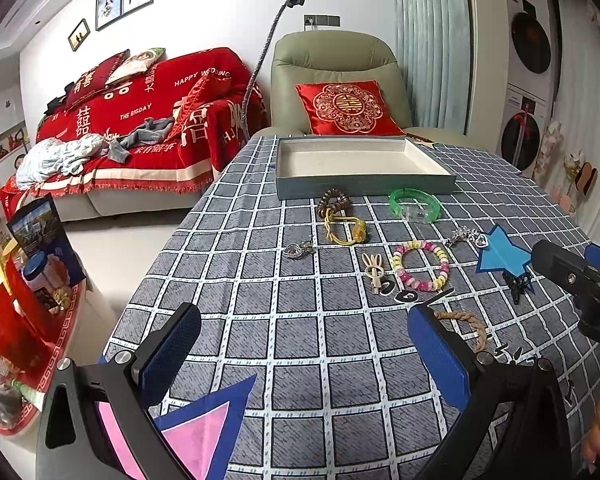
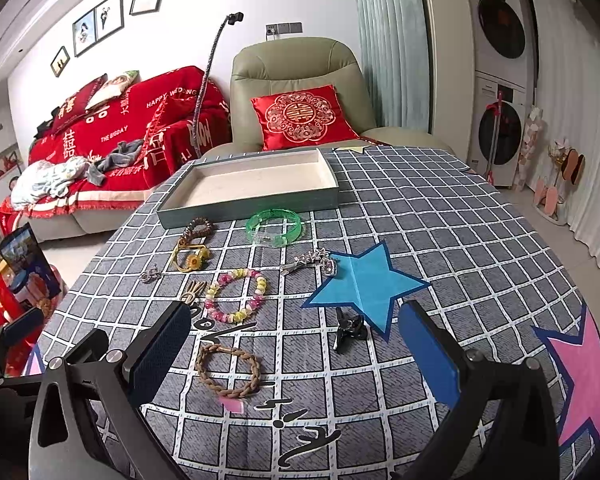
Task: Organize jewelry
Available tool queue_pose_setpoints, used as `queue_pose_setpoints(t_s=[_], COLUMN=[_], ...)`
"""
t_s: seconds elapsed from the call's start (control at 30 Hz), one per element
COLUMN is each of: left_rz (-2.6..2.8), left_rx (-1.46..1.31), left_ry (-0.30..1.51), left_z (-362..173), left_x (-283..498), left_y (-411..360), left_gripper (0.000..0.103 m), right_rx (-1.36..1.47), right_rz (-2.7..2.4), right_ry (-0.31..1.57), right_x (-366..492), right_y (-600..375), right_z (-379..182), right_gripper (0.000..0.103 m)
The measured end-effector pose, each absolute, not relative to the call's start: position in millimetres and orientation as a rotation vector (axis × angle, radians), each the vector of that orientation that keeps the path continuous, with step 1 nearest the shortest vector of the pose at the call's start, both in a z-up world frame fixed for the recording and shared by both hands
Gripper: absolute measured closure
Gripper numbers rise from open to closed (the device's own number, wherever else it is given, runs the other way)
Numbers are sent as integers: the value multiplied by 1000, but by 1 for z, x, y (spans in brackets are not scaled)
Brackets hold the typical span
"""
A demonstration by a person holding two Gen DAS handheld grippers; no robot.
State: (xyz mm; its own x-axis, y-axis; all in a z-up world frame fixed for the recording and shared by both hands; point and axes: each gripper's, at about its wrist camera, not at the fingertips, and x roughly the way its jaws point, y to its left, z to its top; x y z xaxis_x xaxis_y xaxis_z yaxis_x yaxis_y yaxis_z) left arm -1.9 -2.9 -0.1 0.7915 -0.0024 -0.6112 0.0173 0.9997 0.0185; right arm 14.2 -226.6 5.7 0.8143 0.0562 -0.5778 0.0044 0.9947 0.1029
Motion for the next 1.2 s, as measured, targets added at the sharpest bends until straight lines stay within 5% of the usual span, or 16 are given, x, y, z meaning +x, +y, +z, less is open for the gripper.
queue_pose_setpoints(t_s=[1.2], left_rz=[-12], left_rx=[21], left_ry=[658], left_z=[0], left_x=[-3], left_y=[-1], left_gripper=[0], right_rx=[102], right_rz=[30], right_ry=[617], right_x=[11], right_y=[-223], right_z=[8], right_gripper=[0])
